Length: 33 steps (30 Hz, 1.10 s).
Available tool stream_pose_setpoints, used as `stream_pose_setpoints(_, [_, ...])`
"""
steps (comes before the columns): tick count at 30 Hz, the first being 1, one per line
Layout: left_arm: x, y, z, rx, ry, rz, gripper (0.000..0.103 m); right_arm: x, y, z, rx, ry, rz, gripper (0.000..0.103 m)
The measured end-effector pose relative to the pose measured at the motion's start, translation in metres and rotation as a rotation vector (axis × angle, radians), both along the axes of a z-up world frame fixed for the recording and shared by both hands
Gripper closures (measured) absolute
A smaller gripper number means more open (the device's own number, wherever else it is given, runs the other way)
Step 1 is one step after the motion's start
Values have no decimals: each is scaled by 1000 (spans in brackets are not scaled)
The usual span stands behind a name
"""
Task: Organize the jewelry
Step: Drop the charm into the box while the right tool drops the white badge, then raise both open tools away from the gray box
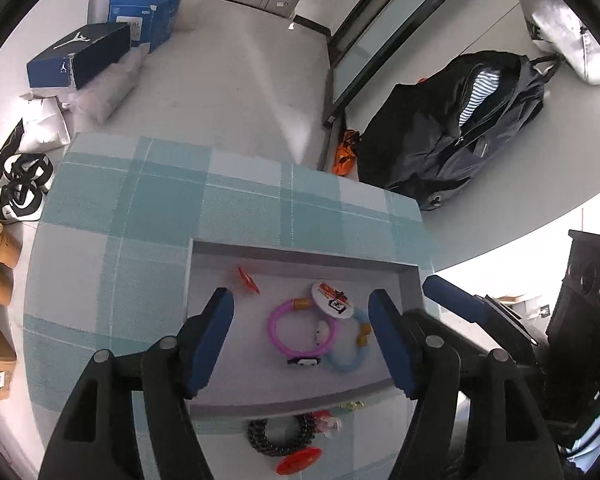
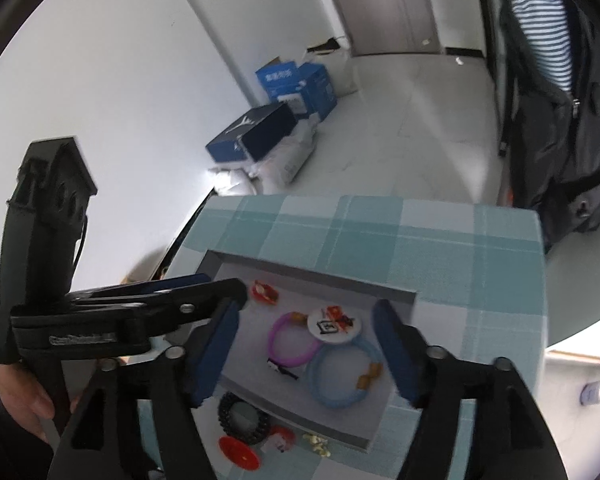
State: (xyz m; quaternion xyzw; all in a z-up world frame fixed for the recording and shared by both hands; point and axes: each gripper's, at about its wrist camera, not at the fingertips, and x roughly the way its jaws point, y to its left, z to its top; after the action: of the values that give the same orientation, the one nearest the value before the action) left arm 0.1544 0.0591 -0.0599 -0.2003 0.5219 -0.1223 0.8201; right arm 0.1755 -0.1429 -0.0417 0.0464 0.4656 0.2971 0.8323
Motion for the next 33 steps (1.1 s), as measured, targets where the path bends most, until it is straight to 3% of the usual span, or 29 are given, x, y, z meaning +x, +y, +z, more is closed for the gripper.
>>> stream_pose_setpoints(10, [-26,9,11,100,-64,57,37,-17,-22,12,3,-35,-67,22])
stream_pose_setpoints(15, [-42,11,10,198,-89,88,37,-30,-21,16,2,-62,-56,19])
stream_pose_setpoints(21, [-63,12,12,251,-128,96,36,-53,-20,20,-31,-132,-65,13])
stream_pose_setpoints(26, [-79,13,3,240,-106,114,30,-66,-22,20,-56,-171,-68,12])
stream_pose_setpoints(33, [-99,-2,-11,209,-80,66,29,-81,-31,12,-38,-135,-72,12])
